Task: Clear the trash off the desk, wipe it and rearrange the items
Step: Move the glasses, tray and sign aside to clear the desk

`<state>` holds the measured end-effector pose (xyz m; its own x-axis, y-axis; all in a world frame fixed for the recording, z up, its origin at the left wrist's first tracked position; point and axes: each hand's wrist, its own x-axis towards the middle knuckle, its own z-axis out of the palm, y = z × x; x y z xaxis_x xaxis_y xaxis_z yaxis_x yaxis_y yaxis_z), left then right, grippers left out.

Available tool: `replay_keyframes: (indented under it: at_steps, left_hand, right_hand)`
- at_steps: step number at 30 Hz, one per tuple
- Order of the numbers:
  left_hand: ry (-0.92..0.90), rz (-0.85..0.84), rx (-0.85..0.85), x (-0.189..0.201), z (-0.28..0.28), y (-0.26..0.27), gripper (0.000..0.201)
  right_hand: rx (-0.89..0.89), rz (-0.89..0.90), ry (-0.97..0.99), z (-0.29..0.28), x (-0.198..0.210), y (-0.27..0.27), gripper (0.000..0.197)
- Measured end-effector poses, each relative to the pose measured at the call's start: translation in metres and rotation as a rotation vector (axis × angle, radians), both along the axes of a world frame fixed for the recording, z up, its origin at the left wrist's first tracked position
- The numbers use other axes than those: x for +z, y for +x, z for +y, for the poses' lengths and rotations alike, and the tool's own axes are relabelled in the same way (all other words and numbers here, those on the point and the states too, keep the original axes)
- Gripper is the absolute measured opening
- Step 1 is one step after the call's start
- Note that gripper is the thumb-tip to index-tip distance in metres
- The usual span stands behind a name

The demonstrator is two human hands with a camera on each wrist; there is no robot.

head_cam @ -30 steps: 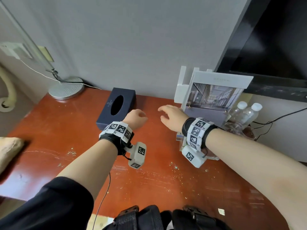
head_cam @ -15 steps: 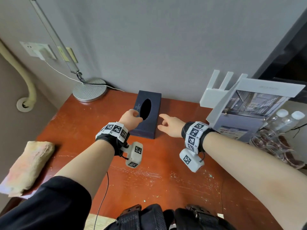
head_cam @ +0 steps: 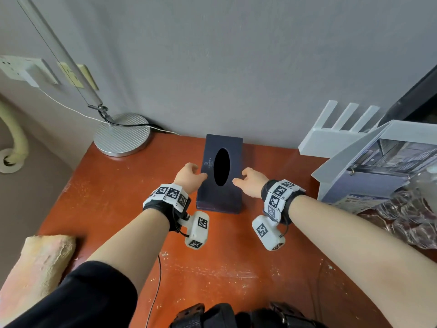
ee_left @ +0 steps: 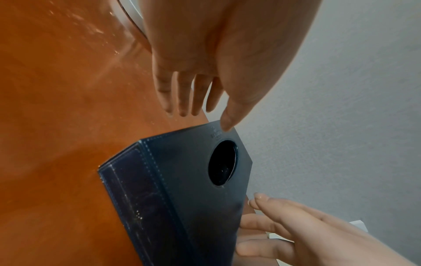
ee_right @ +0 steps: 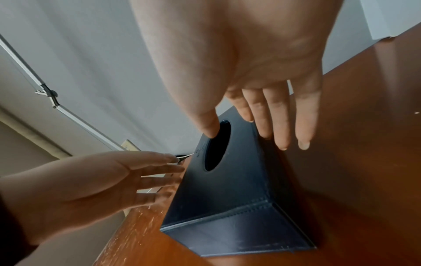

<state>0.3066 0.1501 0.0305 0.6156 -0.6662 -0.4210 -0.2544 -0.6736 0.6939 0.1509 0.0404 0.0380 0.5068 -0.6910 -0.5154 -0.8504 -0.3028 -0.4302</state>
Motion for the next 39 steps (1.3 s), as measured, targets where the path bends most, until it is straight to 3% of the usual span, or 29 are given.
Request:
replay_keyframes:
  at_steps: [8,16,27,39]
  left_hand:
    - [-0.014,0.091,-0.021,-0.019,-0.029,0.018,0.063]
    - [0.018,0.110,-0.081,-0.036,-0.044,0.024,0.054]
    - [0.050,0.093,-0.093,-0.036,-0.050,0.016,0.047]
    - [0.015,0.070,-0.238,-0.022,-0.082,-0.050,0.050]
  right_hand:
    - [-0.103,0.042,0.033,-0.017,-0.020,0.028,0.073]
    - [-0.185,0.049,0.096,-0.026,-0.039,0.040,0.084]
    - [-0.179,0.007,0.070,-0.025,-0.041,0.037,0.057]
    - [-0.301,-0.038,0.021,-0.039,-0.017,-0.044,0.050]
